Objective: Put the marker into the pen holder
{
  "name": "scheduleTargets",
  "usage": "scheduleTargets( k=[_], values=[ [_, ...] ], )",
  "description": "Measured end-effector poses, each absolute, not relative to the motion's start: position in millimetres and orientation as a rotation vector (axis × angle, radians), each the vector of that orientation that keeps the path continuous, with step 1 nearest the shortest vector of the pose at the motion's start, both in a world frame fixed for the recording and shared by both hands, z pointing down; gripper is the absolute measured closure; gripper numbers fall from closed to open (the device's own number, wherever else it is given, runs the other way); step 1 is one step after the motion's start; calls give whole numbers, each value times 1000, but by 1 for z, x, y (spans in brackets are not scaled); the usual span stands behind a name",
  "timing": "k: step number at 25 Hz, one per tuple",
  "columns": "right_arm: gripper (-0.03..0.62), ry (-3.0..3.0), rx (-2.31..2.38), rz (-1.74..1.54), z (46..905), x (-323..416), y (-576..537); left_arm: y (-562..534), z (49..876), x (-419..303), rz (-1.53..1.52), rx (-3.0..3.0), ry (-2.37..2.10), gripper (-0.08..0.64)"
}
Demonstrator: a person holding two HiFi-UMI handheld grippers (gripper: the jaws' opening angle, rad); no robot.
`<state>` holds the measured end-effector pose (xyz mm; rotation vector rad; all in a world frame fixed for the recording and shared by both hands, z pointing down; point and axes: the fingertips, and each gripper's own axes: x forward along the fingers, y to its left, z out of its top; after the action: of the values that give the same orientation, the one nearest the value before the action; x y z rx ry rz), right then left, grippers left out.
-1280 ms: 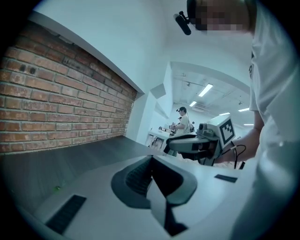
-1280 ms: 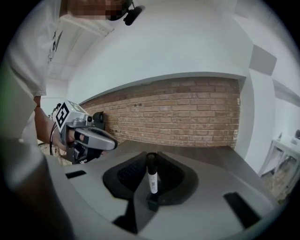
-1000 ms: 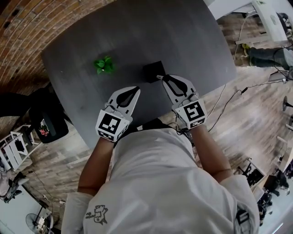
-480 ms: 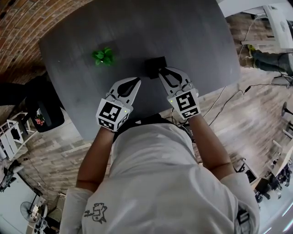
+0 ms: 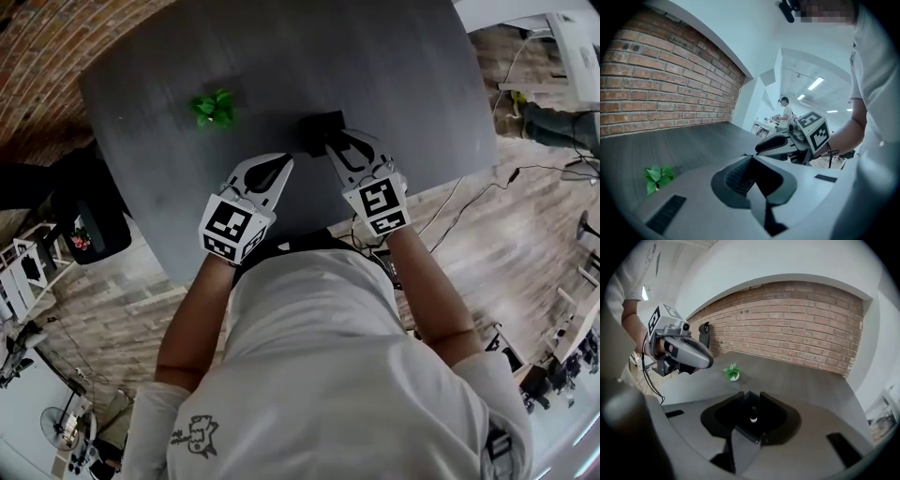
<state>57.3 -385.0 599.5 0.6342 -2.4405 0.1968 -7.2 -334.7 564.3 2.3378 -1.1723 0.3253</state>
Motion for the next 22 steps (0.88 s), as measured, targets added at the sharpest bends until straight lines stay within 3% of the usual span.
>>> scheduleTargets(
  k=[22],
  values=[
    [477,-2518,875,146,511,37,-312,-272,498,-52,275,2499,-1173,549]
  ],
)
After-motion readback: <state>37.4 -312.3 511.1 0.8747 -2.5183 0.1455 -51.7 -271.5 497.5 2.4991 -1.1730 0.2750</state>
